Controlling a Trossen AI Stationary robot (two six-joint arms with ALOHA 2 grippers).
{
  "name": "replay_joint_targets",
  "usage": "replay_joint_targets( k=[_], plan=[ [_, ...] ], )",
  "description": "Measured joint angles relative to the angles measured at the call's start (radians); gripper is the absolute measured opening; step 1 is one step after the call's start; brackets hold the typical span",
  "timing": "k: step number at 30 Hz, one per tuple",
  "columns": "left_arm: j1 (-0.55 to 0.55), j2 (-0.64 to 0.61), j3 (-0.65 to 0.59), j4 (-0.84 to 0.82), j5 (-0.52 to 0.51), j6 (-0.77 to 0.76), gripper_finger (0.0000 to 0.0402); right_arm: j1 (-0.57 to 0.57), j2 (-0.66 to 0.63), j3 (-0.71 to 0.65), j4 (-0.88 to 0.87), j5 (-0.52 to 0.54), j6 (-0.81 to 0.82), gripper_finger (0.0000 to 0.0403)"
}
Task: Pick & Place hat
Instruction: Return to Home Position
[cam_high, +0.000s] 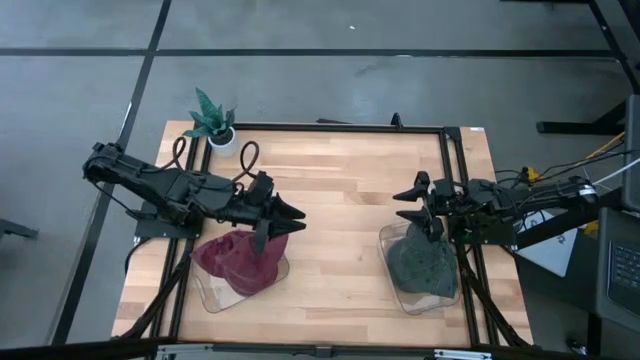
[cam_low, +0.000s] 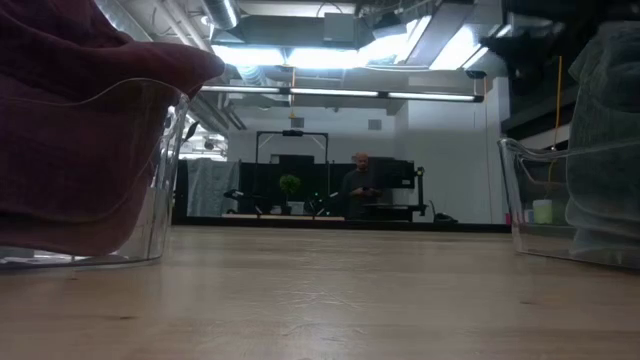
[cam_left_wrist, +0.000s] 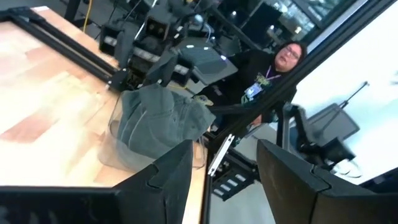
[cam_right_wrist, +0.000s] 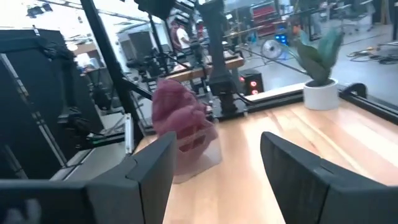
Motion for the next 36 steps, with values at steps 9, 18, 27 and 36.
replay_joint_targets(
  k=[9, 18, 27, 36],
  plan=[
    [0.0, 0.0, 0.0, 0.074, 0.007, -0.012, 0.0173, -0.1, -0.148, -0.14, 0.038, 0.004, -0.032, 0.0233],
    [0.0, 0.0, 0.0, 0.088, 0.009, -0.101, 0.0173, -0.211, -0.245, -0.227, 0.001, -0.005, -0.071, 0.0233],
    [0.0, 0.0, 0.0, 0.087, 0.009, -0.104, 0.0173, -0.276, -0.282, -0.234, -0.144, -0.033, -0.103, 0.0233],
    [0.0, 0.0, 0.0, 0.089, 0.008, -0.165, 0.0173, -0.283, -0.29, -0.232, -0.241, -0.121, -0.151, 0.0233]
  ],
)
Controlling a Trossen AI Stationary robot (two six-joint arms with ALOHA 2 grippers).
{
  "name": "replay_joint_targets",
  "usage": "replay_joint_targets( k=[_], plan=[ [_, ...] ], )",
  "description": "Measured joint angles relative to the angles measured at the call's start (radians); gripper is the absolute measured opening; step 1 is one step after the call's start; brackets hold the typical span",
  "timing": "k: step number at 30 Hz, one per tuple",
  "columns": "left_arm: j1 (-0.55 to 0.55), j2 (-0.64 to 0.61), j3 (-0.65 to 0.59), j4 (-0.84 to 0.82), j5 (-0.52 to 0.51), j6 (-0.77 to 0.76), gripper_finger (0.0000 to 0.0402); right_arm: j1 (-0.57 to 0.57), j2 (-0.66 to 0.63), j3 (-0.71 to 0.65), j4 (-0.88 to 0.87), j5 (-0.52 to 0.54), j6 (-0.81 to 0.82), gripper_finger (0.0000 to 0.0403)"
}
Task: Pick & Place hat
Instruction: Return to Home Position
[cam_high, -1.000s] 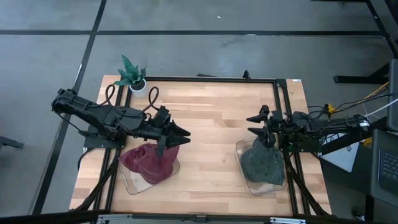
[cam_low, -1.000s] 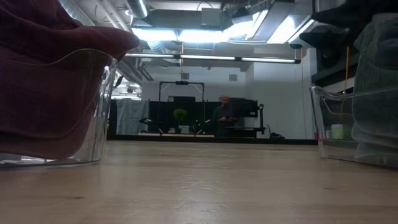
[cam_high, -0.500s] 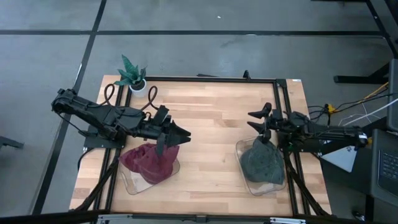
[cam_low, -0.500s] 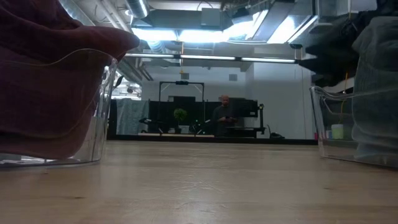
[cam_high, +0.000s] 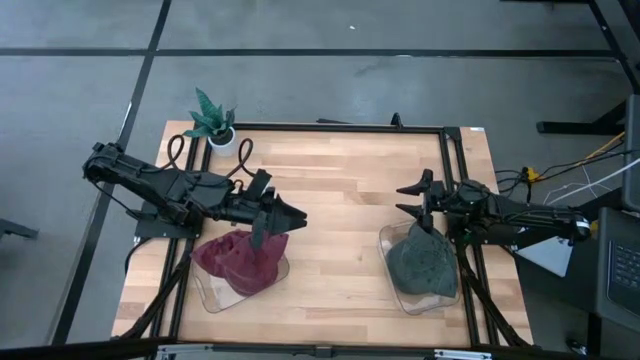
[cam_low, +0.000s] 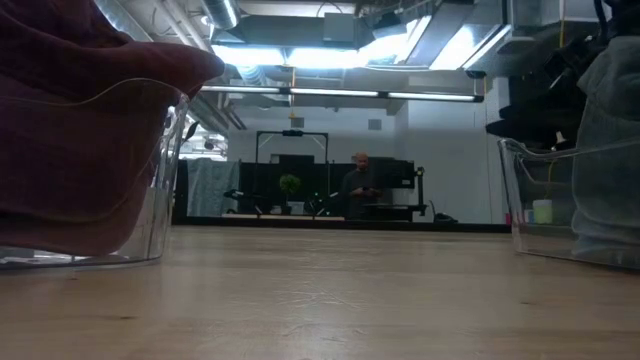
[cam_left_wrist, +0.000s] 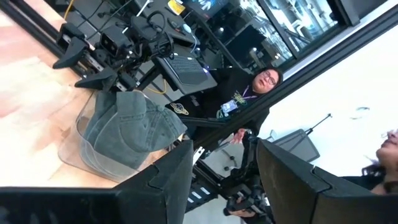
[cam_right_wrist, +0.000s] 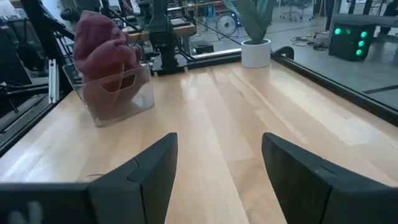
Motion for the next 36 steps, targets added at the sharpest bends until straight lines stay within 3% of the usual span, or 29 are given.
replay_joint_targets(
  k=[8, 18, 27, 31, 36],
  plan=[
    [-0.001, 0.0, 0.0, 0.0, -0.003, 0.049, 0.0173, 0.0, 0.004, 0.0, -0.002, 0.0, 0.019, 0.0233],
    [-0.004, 0.0, 0.0, 0.0, 0.017, 0.24, 0.0173, 0.0, 0.014, 0.0, -0.001, 0.001, 0.021, 0.0233],
    [0.017, -0.001, 0.0, -0.01, 0.206, 0.401, 0.0173, 0.0, 0.014, 0.0, -0.001, 0.001, 0.024, 0.0233],
    [0.017, -0.007, -0.004, -0.057, 0.234, 0.466, 0.0173, 0.0, 0.014, 0.0, -0.001, 0.0, 0.024, 0.0233],
    [0.017, -0.035, -0.166, 0.077, 0.248, 0.487, 0.0173, 0.0, 0.014, 0.0, -0.001, 0.001, 0.023, 0.0233]
  ],
)
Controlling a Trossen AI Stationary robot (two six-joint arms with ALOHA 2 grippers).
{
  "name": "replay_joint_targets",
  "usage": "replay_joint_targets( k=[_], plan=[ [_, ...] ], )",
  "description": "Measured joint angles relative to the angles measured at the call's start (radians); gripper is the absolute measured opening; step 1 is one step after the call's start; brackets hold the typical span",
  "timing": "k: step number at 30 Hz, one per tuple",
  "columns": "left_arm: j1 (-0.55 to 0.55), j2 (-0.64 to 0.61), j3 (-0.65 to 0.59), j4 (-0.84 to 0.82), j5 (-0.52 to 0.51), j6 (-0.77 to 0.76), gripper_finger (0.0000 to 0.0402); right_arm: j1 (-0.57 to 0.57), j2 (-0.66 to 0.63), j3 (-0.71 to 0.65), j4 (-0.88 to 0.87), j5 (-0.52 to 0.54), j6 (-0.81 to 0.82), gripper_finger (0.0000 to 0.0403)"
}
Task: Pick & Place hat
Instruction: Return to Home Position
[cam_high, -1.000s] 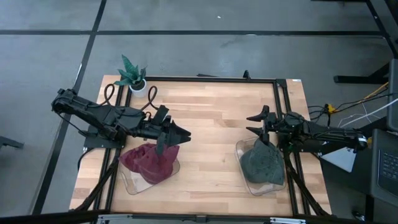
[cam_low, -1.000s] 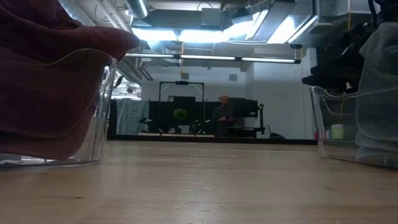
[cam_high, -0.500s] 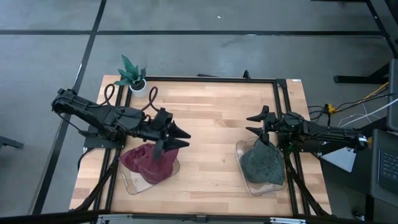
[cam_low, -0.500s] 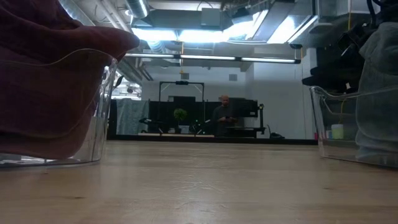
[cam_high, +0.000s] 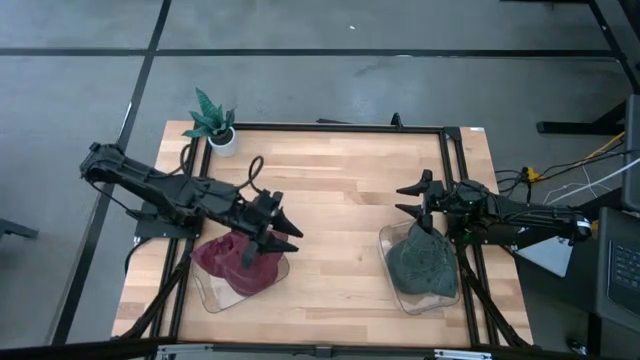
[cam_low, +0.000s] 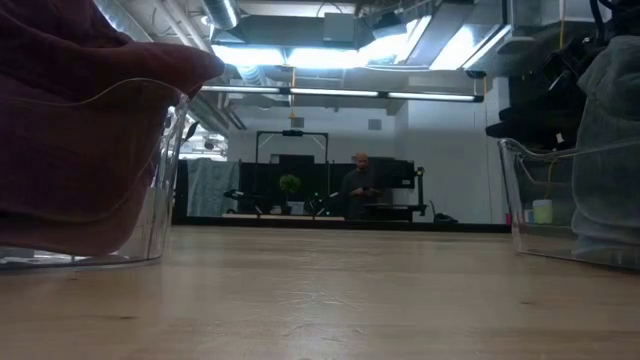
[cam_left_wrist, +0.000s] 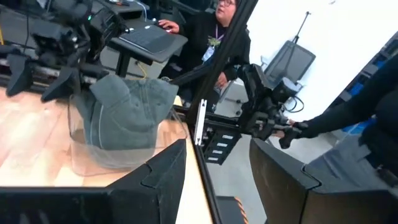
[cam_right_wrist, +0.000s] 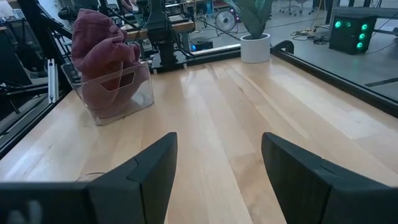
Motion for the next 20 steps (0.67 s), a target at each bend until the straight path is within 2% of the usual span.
replay_joint_targets(
  k=[3, 7, 14, 20],
  plan=[
    [0.004, -0.063, -0.143, 0.084, -0.001, 0.008, 0.0173, 0.0, 0.0, 0.0, 0.0, 0.0, 0.0, 0.0233],
    [0.047, -0.206, -0.325, 0.109, -0.01, 0.029, 0.0173, 0.0, 0.0, 0.0, 0.0, 0.0, 0.002, 0.0233],
    [0.134, -0.571, -0.585, 0.108, -0.036, 0.156, 0.0173, 0.0, 0.0, 0.0, 0.0, 0.0, 0.001, 0.0233],
    [0.22, -0.854, -0.787, 0.102, -0.049, 0.205, 0.0173, 0.0, 0.0, 0.0, 0.0, 0.0, 0.0, 0.0233]
  ],
)
